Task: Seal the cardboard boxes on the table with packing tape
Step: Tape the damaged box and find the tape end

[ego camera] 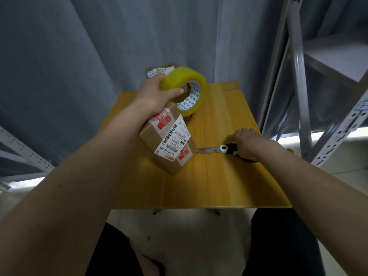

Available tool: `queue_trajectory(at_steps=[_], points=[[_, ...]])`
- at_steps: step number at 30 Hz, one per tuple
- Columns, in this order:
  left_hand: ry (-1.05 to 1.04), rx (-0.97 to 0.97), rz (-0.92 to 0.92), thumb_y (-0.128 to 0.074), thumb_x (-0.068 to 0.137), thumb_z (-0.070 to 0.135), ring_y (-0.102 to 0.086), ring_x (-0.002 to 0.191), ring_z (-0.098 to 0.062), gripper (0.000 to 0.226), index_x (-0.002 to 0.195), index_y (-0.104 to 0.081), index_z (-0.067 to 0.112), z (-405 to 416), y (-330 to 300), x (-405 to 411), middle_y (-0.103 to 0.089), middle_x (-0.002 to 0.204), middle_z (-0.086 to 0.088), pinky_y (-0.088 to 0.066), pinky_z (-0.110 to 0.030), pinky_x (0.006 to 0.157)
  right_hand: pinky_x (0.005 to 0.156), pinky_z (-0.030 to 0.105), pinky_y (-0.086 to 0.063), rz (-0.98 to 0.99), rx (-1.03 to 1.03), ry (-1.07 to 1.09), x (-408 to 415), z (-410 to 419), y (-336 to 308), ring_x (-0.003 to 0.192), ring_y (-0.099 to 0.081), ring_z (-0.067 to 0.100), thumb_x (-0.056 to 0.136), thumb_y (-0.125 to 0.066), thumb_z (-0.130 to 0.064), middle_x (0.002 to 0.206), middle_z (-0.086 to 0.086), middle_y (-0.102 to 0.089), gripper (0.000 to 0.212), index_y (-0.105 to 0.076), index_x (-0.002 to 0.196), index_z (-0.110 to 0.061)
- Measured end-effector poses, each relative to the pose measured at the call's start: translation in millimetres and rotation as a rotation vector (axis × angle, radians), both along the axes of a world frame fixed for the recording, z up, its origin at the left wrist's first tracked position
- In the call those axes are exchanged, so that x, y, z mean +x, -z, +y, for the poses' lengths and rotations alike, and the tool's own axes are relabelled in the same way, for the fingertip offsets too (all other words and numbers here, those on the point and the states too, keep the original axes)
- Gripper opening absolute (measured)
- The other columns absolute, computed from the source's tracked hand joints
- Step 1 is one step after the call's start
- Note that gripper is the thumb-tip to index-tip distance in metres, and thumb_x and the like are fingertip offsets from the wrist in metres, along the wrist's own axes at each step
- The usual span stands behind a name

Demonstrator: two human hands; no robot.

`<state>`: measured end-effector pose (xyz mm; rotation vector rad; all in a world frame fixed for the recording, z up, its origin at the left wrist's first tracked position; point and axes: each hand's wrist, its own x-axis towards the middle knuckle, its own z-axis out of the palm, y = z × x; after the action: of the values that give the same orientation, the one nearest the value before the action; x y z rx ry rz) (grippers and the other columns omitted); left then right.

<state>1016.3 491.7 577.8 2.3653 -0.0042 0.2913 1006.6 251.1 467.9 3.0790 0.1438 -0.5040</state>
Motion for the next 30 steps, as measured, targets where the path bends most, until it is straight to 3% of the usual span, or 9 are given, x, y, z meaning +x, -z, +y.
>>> queue_trajectory(at_steps=[3,5,7,11,14,20,24,27,30], points=[[-0.003,-0.065,-0.057,-0.070,0.084,0.042,-0.061,0.093,-0.016,0.036,0.113,-0.059,0.024,9.4,-0.1,-8.3,-0.062,0.100,0.006,-0.048,-0.031,0.083,0.069,0.032,-0.046,-0.003,0.038,0.040,-2.6,-1.8,-6.8,0.092,-0.057,0.025,0.090,-0.063,-0.023,0.100,0.008,-0.056,0.035,-0.049,0.118,-0.007],[-0.028,-0.084,-0.099,-0.069,0.085,0.044,-0.059,0.091,-0.011,0.036,0.114,-0.057,0.027,17.1,-0.2,-16.2,-0.059,0.096,0.012,-0.046,-0.027,0.080,0.054,0.028,-0.042,0.090,0.170,0.121,0.2,-1.5,-13.3,0.071,-0.054,0.020,0.083,-0.069,-0.022,0.082,0.005,-0.053,0.025,-0.054,0.096,-0.008],[-0.061,-0.107,-0.131,-0.066,0.086,0.047,-0.058,0.090,-0.007,0.040,0.119,-0.054,0.029,24.0,1.0,-24.5,-0.058,0.099,0.013,-0.046,-0.026,0.079,0.049,0.027,-0.038,0.160,0.470,0.254,4.7,2.0,-19.3,0.064,-0.052,0.020,0.077,-0.075,-0.022,0.077,0.006,-0.054,0.027,-0.052,0.082,-0.008],[-0.096,-0.220,-0.245,-0.065,0.087,0.045,-0.061,0.090,-0.005,0.024,0.103,-0.052,0.033,25.4,9.7,-43.5,-0.060,0.094,0.015,-0.053,-0.031,0.082,0.058,0.032,-0.049,0.230,1.185,0.491,4.0,23.1,-23.8,0.070,-0.058,0.026,0.079,-0.073,-0.006,0.085,0.019,-0.059,0.030,-0.059,0.101,0.009],[-0.127,-0.391,-0.389,-0.065,0.089,0.041,-0.064,0.091,-0.007,0.022,0.103,-0.054,0.029,18.3,29.7,-55.9,-0.065,0.096,0.008,-0.056,-0.034,0.083,0.044,0.025,-0.050,0.347,1.485,0.555,-0.5,36.9,-31.2,0.062,-0.056,0.023,0.084,-0.067,0.000,0.080,0.019,-0.057,0.017,-0.057,0.095,0.009],[-0.253,-0.657,-0.399,-0.064,0.092,0.032,-0.064,0.084,0.004,0.029,0.109,-0.047,0.016,-6.7,101.3,-69.5,-0.062,0.098,0.006,-0.052,-0.015,0.066,0.065,0.023,-0.055,0.409,1.575,0.538,-3.3,34.3,-33.1,0.085,-0.059,0.019,0.087,-0.060,0.003,0.094,0.012,-0.060,0.009,-0.062,0.094,-0.004],[-0.198,-0.735,-0.321,-0.068,0.090,0.026,-0.067,0.083,0.003,0.030,0.108,-0.047,0.014,-9.8,108.4,-63.6,-0.065,0.099,0.004,-0.051,-0.012,0.061,0.061,0.031,-0.061,0.380,1.666,0.488,-5.8,36.7,-39.6,0.074,-0.063,0.025,0.087,-0.056,0.008,0.082,0.016,-0.062,0.013,-0.058,0.080,-0.003],[-0.152,-0.711,-0.224,-0.073,0.086,0.024,-0.069,0.082,0.001,0.026,0.101,-0.051,0.023,-2.4,99.6,-59.6,-0.068,0.098,0.006,-0.052,-0.014,0.061,0.060,0.038,-0.057,0.177,1.744,0.462,-7.3,44.8,-43.2,0.065,-0.062,0.026,0.081,-0.059,0.014,0.077,0.015,-0.060,0.026,-0.048,0.079,-0.009],[-0.131,-0.630,-0.121,-0.076,0.082,0.025,-0.066,0.074,0.007,0.028,0.095,-0.052,0.032,6.7,86.3,-57.3,-0.066,0.091,0.014,-0.049,-0.010,0.057,0.065,0.033,-0.056,-0.006,1.535,0.279,-6.7,54.7,-47.2,0.076,-0.061,0.020,0.077,-0.065,0.014,0.087,0.009,-0.059,0.032,-0.054,0.085,-0.014]])
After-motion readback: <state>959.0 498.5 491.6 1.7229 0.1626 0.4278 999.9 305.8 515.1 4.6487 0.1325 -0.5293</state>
